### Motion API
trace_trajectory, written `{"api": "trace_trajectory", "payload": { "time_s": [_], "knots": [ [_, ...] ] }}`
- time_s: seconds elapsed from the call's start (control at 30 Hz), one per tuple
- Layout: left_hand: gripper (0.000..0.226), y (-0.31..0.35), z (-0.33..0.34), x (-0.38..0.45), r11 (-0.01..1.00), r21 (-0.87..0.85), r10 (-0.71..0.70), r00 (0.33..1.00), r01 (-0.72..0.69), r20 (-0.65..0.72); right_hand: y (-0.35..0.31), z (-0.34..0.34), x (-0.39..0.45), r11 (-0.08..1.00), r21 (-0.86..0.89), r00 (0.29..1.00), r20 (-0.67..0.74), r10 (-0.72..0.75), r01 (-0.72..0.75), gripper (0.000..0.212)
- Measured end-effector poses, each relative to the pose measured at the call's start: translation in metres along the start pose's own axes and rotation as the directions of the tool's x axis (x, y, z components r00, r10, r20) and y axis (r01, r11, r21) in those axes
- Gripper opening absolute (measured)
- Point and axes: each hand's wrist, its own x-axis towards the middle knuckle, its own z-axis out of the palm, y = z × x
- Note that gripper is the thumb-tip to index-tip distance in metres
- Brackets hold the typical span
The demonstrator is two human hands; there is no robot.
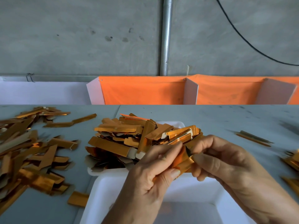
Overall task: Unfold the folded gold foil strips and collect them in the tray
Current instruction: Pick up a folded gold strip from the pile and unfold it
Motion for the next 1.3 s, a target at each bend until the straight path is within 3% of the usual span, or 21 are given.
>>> {"api": "trace_trajectory", "payload": {
  "time_s": [0.07,0.33,0.57,0.63,0.73,0.9,1.03,1.13,1.3],
  "knots": [
    [0.046,0.0,0.0,0.0,0.999,0.038,0.028,1.0,-0.028,0.009,-0.001,0.001,0.0,1.0,-0.009,1.0,-0.006,0.013,-0.013,0.003],
    [0.047,0.001,0.0,0.001,0.985,0.154,0.074,0.996,-0.08,0.049,0.001,0.002,-0.002,0.994,0.058,0.996,-0.015,0.091,-0.09,0.006],
    [0.051,-0.003,0.0,-0.002,0.966,0.248,0.058,0.996,-0.072,0.066,0.006,0.006,0.001,0.992,-0.11,0.995,-0.09,0.044,-0.054,0.002],
    [0.049,-0.001,-0.001,-0.001,0.971,0.233,0.046,0.998,-0.056,0.05,0.006,0.004,0.001,0.998,-0.003,0.996,-0.05,0.07,-0.07,0.01],
    [0.048,0.002,-0.002,-0.001,0.976,0.21,0.05,0.998,-0.058,0.043,0.006,0.001,0.002,0.942,0.298,0.988,0.033,0.152,-0.155,0.024],
    [0.048,0.003,-0.001,-0.001,0.97,0.231,0.061,0.997,-0.072,0.056,0.01,-0.001,0.005,0.872,0.446,0.979,0.074,0.188,-0.201,0.023],
    [0.046,0.004,-0.001,-0.001,0.964,0.251,0.068,0.996,-0.082,0.063,0.01,0.001,0.005,0.906,0.363,0.977,0.071,0.203,-0.215,0.036],
    [0.044,0.003,0.0,-0.002,0.967,0.247,0.041,0.996,-0.058,0.076,0.008,0.002,0.006,0.935,0.275,0.974,0.049,0.221,-0.226,0.018],
    [0.05,0.001,0.0,-0.003,0.975,0.221,-0.026,0.996,0.006,0.086,0.007,0.0,0.005,0.935,0.264,0.971,0.036,0.238,-0.239,0.01]
  ]
}}
